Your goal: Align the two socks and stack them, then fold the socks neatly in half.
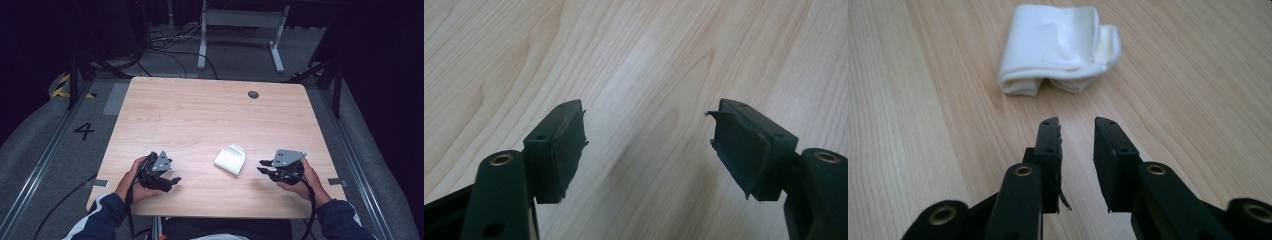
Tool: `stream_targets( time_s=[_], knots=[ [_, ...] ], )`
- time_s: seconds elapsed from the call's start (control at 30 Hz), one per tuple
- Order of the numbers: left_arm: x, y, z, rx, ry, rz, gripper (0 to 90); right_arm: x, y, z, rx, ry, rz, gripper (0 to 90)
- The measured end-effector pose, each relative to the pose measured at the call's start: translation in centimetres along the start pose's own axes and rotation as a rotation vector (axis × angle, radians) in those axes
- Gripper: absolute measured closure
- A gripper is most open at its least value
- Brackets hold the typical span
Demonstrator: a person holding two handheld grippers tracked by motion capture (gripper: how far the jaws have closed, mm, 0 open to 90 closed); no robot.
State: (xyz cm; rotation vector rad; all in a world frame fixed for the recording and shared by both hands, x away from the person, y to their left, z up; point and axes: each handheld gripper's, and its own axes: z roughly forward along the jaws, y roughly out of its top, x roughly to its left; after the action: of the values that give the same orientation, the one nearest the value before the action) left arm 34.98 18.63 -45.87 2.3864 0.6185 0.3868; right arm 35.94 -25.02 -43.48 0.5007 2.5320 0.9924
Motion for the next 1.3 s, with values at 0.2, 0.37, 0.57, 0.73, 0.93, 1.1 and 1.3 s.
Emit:
stream_targets(
  time_s=[0.2, 0.37, 0.57, 0.73, 0.93, 1.1, 1.3],
  knots=[
    [0.8, -2.1, -1.4, 0.010, 0.005, -0.030, 26.9, -0.9, -2.8, -1.8, 0.008, -0.022, 0.054, 70.9],
    [1.2, -3.8, -2.9, 0.000, 0.016, -0.070, 24.8, -1.2, -5.3, -3.4, 0.013, -0.053, 0.105, 67.8],
    [2.0, -6.0, -4.4, -0.002, 0.023, -0.132, 22.3, -2.0, -8.4, -5.4, 0.017, -0.107, 0.202, 57.5],
    [2.6, -7.9, -4.9, 0.005, 0.037, -0.191, 21.6, -2.5, -11.1, -6.4, 0.020, -0.150, 0.294, 43.6],
    [3.6, -9.3, -5.0, 0.007, 0.040, -0.251, 19.8, -2.9, -13.8, -6.8, 0.023, -0.179, 0.392, 32.6],
    [3.4, -9.8, -4.8, -0.025, 0.048, -0.241, 15.0, -3.5, -14.7, -6.5, -0.003, -0.211, 0.476, 28.8],
    [3.3, -9.8, -4.8, -0.034, 0.062, -0.251, 14.7, -3.8, -14.6, -6.2, 0.000, -0.200, 0.477, 26.4]
  ],
)
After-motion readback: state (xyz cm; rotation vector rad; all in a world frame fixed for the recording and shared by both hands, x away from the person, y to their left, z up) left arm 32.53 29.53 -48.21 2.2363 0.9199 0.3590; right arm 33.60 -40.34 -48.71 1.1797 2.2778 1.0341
